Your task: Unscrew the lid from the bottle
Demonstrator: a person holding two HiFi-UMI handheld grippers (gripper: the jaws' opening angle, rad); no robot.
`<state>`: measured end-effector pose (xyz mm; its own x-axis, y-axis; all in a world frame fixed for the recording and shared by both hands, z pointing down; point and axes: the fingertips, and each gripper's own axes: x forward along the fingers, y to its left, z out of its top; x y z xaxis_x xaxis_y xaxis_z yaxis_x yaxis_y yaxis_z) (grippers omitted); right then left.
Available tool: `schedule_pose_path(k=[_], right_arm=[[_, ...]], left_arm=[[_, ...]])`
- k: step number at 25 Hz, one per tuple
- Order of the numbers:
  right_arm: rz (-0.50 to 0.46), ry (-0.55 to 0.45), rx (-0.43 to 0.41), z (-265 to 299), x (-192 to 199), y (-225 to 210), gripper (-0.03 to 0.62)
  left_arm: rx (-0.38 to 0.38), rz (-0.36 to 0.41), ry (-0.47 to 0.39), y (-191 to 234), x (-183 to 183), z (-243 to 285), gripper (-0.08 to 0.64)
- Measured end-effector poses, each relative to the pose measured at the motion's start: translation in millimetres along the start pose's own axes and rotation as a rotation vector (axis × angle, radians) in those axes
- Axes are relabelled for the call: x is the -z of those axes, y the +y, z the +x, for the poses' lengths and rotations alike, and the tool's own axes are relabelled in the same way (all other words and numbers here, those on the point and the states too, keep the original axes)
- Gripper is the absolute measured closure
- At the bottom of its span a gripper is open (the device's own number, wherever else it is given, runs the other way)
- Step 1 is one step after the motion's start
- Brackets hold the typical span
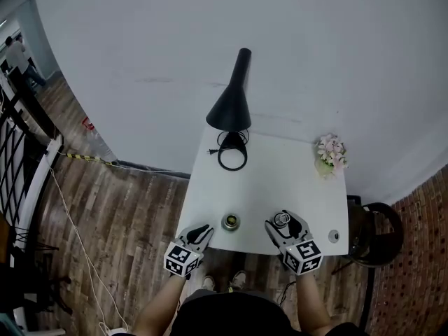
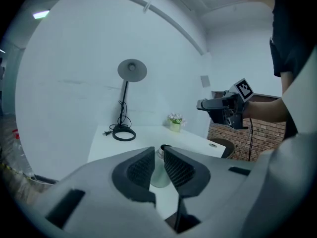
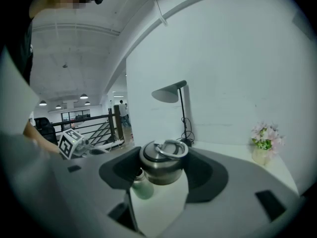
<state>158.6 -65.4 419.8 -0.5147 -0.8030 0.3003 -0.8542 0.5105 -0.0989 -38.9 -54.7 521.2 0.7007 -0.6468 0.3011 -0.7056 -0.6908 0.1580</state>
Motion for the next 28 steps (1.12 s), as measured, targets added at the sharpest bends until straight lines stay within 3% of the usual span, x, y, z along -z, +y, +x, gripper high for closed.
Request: schedule_pose_path(k=[3,7,12,16,22,28], right_arm=[[0.022,0.012,0.045,-11,-5,-13,0.327],[0.046,0.004,0.096,-27,-10,-30,0.327],[0.04,-0.035,0.139,-40,-25,-40,0.327],[0.037,-0.063,0.184,-58,-37,-45,0.327],[0.065,-0.1,0.184,-73,-49,-35,0.327],[0.059,-0.105,0.177,-77,-53,-23,0.327]], left_arm=[[-0.063,-0.004,-0.054,9,-24,-9,0.522],[-0.127,-0.005,-0.149,19,-63,-28,0.536],[-0.199,0.098,-0.247,28,-114,-60,0.537],[-0.214,0.176,-0.323,16,-147,-83,0.537],[-0.267,0.213,-0.388,7,-171,-115,0.537],[-0.269,0.234,-0.352,8,-161,-115,0.537]])
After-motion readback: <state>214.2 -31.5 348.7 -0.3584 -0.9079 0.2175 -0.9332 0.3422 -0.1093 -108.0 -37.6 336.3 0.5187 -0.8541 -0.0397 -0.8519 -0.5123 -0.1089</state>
